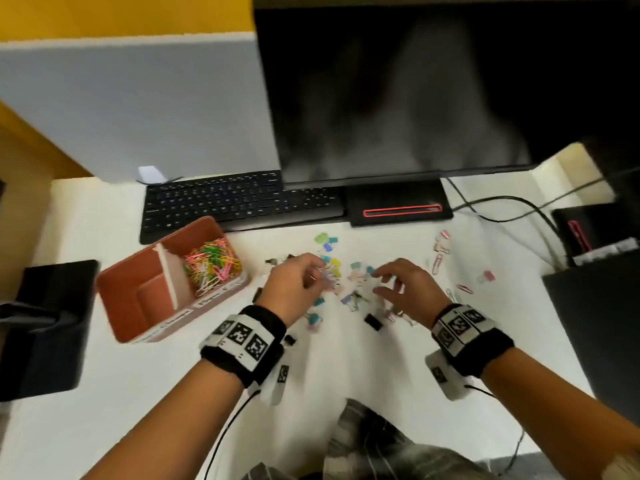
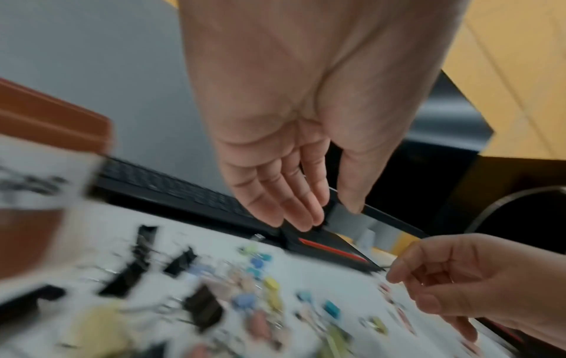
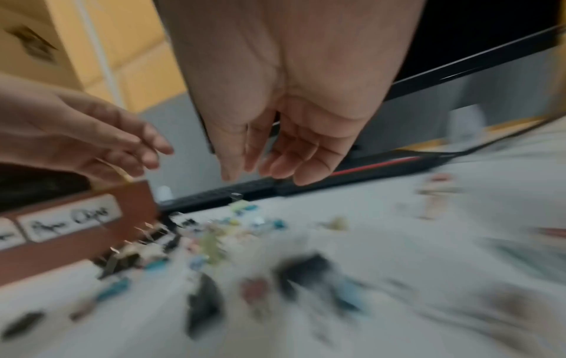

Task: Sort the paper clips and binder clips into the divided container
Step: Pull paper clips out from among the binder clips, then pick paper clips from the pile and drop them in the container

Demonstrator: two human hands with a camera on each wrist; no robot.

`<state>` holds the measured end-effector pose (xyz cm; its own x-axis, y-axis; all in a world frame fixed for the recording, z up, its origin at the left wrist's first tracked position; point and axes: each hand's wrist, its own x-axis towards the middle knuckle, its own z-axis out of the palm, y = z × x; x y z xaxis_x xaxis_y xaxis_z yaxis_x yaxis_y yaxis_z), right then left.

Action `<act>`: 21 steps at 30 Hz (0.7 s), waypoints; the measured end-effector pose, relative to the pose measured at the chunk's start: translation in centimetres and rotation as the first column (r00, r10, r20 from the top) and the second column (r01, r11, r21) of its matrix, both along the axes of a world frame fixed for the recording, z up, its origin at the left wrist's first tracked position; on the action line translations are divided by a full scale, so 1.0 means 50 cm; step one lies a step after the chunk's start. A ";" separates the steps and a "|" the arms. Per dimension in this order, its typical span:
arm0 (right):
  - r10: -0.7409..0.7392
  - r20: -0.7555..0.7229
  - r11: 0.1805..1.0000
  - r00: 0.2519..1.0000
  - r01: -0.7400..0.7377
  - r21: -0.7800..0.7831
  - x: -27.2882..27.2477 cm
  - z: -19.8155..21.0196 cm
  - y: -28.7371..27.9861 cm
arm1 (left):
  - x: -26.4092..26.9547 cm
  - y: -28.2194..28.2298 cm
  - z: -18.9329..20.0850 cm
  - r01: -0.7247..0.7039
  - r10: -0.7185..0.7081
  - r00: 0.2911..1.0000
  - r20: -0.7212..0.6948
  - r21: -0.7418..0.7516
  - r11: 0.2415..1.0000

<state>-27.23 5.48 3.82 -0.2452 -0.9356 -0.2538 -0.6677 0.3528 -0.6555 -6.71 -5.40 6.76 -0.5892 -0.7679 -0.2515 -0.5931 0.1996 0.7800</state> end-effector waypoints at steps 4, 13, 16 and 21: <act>-0.190 -0.120 0.970 0.974 0.206 0.133 -0.155 -0.030 0.152 | -0.149 0.080 -0.036 0.183 -0.184 0.981 0.059 0.023 0.983; -0.074 -0.094 0.980 0.993 0.090 0.175 -0.272 -0.111 0.257 | -0.370 0.199 -0.124 0.459 -0.427 0.816 0.389 0.013 0.888; -0.057 -0.071 0.983 0.996 0.068 0.169 -0.275 -0.113 0.242 | -0.393 0.218 -0.156 0.542 -0.469 0.727 0.502 0.000 0.841; -0.102 0.021 0.963 0.995 0.094 0.254 -0.292 -0.107 0.231 | -0.424 0.230 -0.180 0.541 -0.412 0.727 0.549 -0.089 0.836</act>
